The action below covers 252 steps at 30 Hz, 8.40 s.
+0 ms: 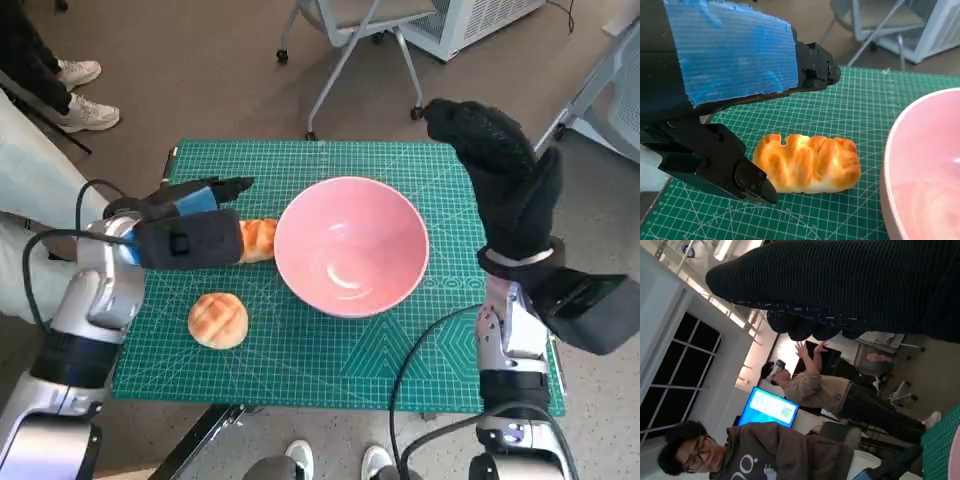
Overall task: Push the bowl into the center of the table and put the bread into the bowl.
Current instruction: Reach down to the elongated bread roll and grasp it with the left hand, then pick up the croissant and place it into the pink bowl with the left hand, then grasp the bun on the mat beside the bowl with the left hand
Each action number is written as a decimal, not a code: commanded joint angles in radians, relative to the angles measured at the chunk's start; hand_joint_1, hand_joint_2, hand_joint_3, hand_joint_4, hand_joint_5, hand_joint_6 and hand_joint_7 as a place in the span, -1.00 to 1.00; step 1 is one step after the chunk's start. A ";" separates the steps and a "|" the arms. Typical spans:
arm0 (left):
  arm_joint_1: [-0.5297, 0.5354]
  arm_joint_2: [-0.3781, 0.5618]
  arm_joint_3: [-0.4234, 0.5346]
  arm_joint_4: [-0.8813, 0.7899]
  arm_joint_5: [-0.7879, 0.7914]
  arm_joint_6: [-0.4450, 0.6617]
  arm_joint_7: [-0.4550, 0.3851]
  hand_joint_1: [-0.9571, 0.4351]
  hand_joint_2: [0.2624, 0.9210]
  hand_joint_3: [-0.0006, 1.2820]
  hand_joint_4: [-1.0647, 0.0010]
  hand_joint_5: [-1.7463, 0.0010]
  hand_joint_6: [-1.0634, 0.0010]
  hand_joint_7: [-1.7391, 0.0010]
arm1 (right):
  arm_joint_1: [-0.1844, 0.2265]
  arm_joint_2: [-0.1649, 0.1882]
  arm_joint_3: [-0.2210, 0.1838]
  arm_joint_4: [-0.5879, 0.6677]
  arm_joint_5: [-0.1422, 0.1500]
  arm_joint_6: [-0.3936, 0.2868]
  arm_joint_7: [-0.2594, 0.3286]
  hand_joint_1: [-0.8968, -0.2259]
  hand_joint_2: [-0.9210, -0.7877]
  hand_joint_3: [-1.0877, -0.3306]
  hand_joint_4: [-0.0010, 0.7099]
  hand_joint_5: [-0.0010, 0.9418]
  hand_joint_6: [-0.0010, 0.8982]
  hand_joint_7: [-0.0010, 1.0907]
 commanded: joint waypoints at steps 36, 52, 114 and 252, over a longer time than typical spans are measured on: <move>-0.241 -0.195 -0.210 0.707 0.127 -0.165 0.218 0.33 0.60 -0.96 0.16 0.93 0.21 0.93 | 0.041 -0.005 -0.004 -0.009 0.015 0.022 0.007 -0.31 -1.00 -0.07 -0.42 -0.99 -0.97 0.16; -0.218 -0.166 -0.269 0.814 0.193 -0.290 0.443 0.40 0.99 -0.88 -0.30 -0.40 -0.14 -0.18 | 0.046 -0.004 -0.004 -0.008 0.021 0.016 0.014 -0.29 -1.00 -0.07 -0.42 -0.99 -0.96 0.15; 0.002 -0.178 -0.100 -0.181 0.089 -0.285 0.322 0.38 0.99 -0.97 -0.47 -0.18 -0.25 -0.33 | 0.060 -0.012 -0.008 -0.010 0.039 0.017 0.053 -0.26 -1.00 -0.07 -0.44 -1.00 -0.97 0.13; 0.474 0.077 -0.023 -0.250 0.230 -0.260 0.226 0.58 0.84 -0.90 -0.24 0.93 -0.26 0.93 | 0.066 -0.014 -0.012 0.001 0.042 0.035 0.062 -0.28 -1.00 -0.07 -0.45 -1.00 -0.96 0.05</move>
